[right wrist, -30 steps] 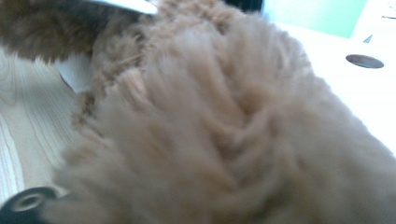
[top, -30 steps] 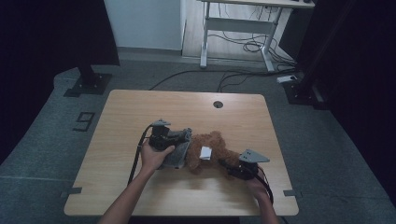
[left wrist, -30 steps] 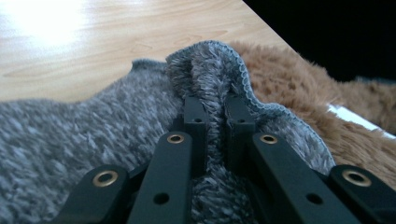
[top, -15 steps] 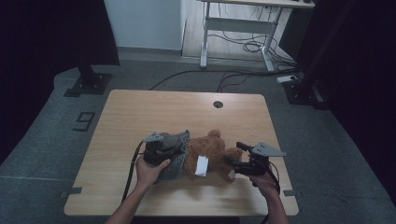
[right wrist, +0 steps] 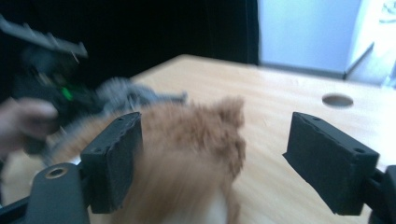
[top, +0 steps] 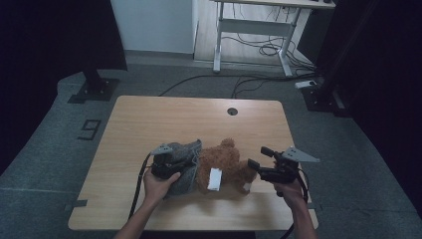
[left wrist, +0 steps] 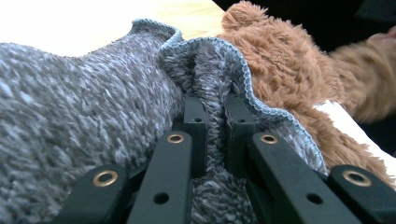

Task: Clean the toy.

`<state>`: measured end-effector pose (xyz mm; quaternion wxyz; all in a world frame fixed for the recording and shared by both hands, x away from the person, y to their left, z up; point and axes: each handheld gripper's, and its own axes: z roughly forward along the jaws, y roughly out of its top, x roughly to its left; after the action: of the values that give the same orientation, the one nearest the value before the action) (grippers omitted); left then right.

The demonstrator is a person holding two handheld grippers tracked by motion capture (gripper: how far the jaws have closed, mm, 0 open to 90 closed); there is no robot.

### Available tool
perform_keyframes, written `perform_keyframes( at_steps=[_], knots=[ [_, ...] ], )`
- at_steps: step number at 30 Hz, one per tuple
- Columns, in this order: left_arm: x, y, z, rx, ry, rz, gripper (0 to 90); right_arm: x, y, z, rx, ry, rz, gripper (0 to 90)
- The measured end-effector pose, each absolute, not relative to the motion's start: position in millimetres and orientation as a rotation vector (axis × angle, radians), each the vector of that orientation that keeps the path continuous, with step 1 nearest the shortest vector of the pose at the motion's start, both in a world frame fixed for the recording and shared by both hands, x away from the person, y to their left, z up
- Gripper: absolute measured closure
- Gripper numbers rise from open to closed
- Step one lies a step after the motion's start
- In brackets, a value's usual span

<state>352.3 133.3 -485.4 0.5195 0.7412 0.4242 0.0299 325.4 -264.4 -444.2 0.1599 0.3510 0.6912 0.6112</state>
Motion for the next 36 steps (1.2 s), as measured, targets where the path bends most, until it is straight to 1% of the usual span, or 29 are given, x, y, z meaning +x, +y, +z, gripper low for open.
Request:
perform_keyframes(
  at_steps=[3, 6, 9, 14, 16, 19, 27, 28, 29, 32, 33, 34, 36],
  knots=[
    [352, 133, -485, 1.783, 1.014, 0.067, 82.0, 322, -273, -433, 1.018, 1.96, 1.72, 19.4],
    [350, 133, -485, 1.783, 1.013, 0.07, 82.0, 325, -270, -434, 1.041, 2.003, 1.671, 19.1],
    [346, 134, -486, 1.779, 1.01, 0.071, 81.9, 330, -252, -446, 1.035, 2.075, 1.637, 17.1],
    [342, 137, -487, 1.779, 1.0, 0.068, 82.0, 336, -213, -482, 1.041, 2.202, 1.582, 11.8],
    [340, 138, -487, 1.78, 0.998, 0.066, 82.0, 337, -203, -496, 1.058, 2.246, 1.549, 7.4],
    [338, 139, -489, 1.776, 0.994, 0.063, 82.0, 339, -199, -505, 1.091, 2.251, 1.54, 0.0],
    [335, 142, -493, 1.753, 0.998, 0.058, 82.1, 359, -188, -522, 1.091, 2.427, 1.581, 0.0],
    [335, 143, -494, 1.753, 0.998, 0.055, 82.1, 361, -187, -525, 1.084, 2.453, 1.595, 2.8],
    [335, 144, -494, 1.751, 1.002, 0.06, 82.1, 361, -186, -527, 1.063, 2.467, 1.617, 9.2],
    [336, 146, -494, 1.742, 1.008, 0.057, 82.2, 356, -184, -527, 0.989, 2.414, 1.653, 33.4],
    [336, 147, -494, 1.738, 1.008, 0.048, 82.2, 355, -183, -526, 0.965, 2.398, 1.652, 39.1],
    [336, 147, -495, 1.733, 1.007, 0.044, 82.2, 353, -182, -524, 0.947, 2.379, 1.651, 43.8],
    [336, 147, -494, 1.718, 1.008, 0.038, 82.3, 350, -180, -521, 0.915, 2.341, 1.653, 49.4]
  ],
)
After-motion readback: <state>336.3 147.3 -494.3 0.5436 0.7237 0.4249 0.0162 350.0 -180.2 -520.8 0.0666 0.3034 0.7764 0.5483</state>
